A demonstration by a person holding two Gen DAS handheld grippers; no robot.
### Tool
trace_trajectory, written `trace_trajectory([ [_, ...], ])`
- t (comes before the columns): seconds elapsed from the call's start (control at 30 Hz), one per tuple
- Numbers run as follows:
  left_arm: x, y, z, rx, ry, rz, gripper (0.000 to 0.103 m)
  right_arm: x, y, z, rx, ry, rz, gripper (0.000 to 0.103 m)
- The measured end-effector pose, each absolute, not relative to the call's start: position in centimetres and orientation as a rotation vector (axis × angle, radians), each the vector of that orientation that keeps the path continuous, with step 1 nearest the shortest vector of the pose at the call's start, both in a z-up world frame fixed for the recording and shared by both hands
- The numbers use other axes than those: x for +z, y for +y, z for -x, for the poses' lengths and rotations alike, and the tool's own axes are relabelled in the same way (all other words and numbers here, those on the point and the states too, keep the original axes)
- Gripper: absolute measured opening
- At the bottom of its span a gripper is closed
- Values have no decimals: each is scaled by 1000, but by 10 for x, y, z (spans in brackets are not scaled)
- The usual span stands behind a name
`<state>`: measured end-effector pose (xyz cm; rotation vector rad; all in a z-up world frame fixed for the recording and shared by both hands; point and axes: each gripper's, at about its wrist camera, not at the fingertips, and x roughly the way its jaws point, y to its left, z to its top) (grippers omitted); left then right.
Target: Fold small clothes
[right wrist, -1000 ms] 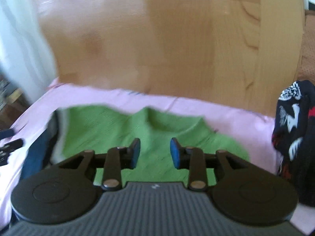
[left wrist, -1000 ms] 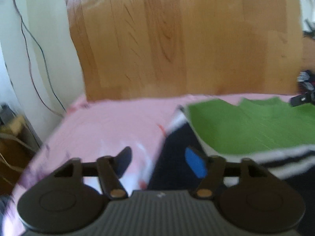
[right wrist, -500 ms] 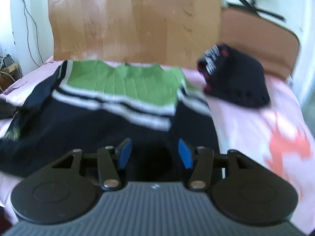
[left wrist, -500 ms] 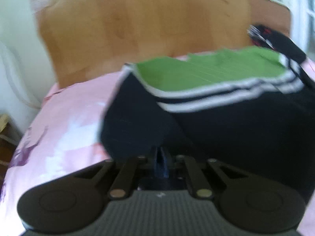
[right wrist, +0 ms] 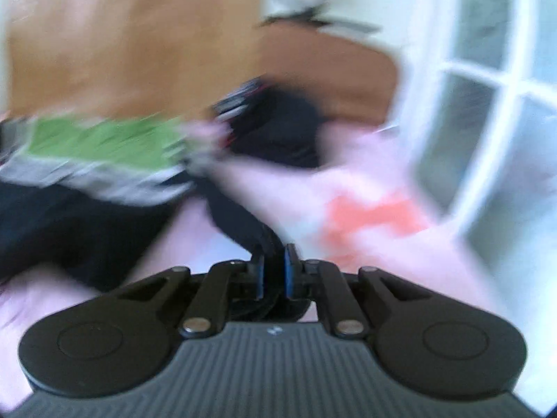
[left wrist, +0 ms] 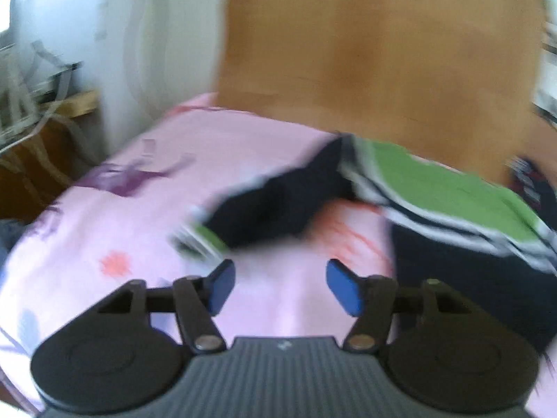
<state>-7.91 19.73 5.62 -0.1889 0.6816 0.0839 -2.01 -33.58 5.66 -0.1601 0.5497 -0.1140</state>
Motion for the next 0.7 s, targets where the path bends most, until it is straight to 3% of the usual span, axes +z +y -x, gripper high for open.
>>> trace_trajectory([
  [0.03,55,188,92,32,678,174,87,60,-347,10,-211,520,214,23],
  [0.07,51,178,102,-1,672,165,95,61,-356,-2,-326,512,282,40],
  [0.1,49,165,114,-32,663,151,100,62,-362,-8,-409,515,306,41],
  [0.2,43,135,145,-68,632,64,102,78,-373,19,-210,458,79,41],
  [0.3,34,115,163,-63,619,-34,103,64,-363,42,203,525,-154,52],
  [0.47,18,91,164,-64,668,-164,97,14,-309,53,395,640,-62,53],
  [0.5,16,89,161,-65,679,-170,92,7,-303,49,400,654,-63,53],
  [0.57,15,91,163,-83,696,-139,72,3,-296,40,423,637,-93,52],
  [0.6,17,92,158,-110,709,-109,46,4,-297,32,450,649,-113,46],
  [0.63,19,94,155,-138,719,-81,19,6,-294,25,469,665,-135,15],
  [0.67,23,94,150,-150,720,-57,12,11,-290,15,478,666,-152,14],
  [0.7,28,95,145,-140,709,-38,11,19,-288,8,480,636,-164,14],
])
